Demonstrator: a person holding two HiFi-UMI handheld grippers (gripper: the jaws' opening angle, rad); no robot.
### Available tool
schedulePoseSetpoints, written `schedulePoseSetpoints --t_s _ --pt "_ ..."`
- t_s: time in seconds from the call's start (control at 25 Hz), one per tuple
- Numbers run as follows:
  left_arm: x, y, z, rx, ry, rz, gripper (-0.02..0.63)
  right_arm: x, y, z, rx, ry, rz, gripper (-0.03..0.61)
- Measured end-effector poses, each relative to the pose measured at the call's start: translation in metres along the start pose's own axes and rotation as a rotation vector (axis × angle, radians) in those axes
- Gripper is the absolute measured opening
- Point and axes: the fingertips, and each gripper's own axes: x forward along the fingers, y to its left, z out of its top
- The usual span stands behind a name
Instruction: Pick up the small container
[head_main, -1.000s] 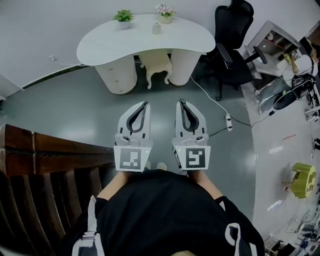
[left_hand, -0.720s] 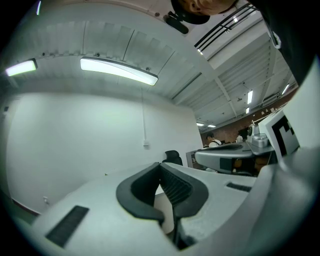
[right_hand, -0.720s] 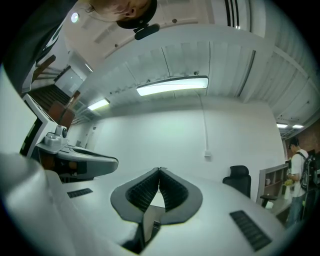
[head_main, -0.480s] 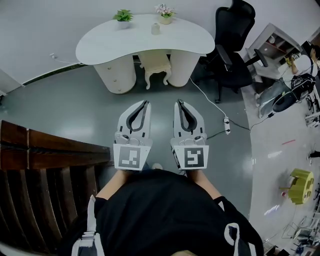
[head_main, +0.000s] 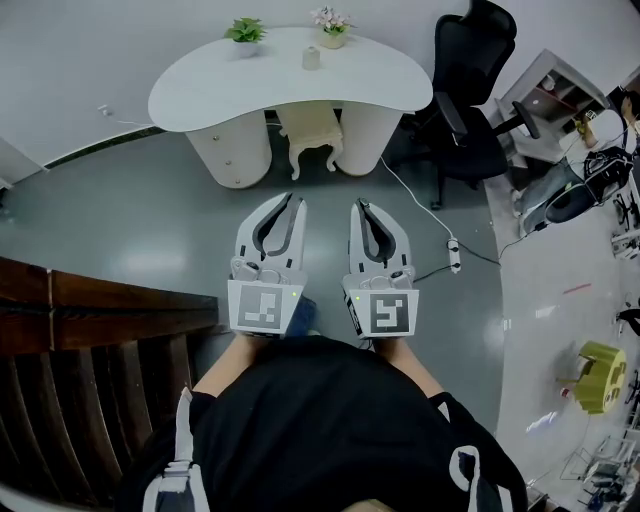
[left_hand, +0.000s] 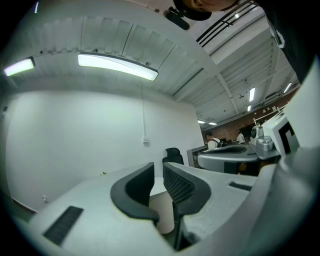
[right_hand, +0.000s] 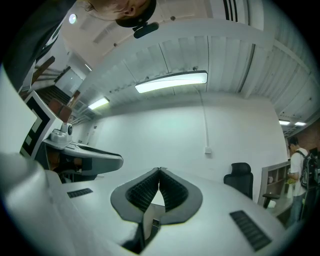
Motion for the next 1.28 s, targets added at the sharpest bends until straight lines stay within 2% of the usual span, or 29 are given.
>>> schedulePoseSetpoints --t_s 0.2,0.48,0.8,0.96,1.28 --pt "0.027 0.014 -0.013 -0.005 0.017 -0.011 0.084 0.024 -0.009 -0.012 -0.004 0.002 -0.017 0.023" --pt "0.083 0.057 -0.021 -0.012 0.009 -0.016 0.133 0.09 -0.024 -0.027 -0.01 0.014 -0.041 0.023" --pt "0.145 0.108 -0.025 -0.029 0.0 -0.003 0.141 0.158 -0.045 -0.043 -0.02 0.037 -0.083 0.023" --pt "0.176 0.126 -0.03 -0.016 0.013 -0.022 0.141 0.187 -0.056 -0.053 -0.026 0.05 -0.103 0.023" --pt "0.227 0.153 -0.037 -0.04 -0.002 -0.031 0.141 0.24 -0.08 -0.069 -0.026 0.06 -0.139 0.023"
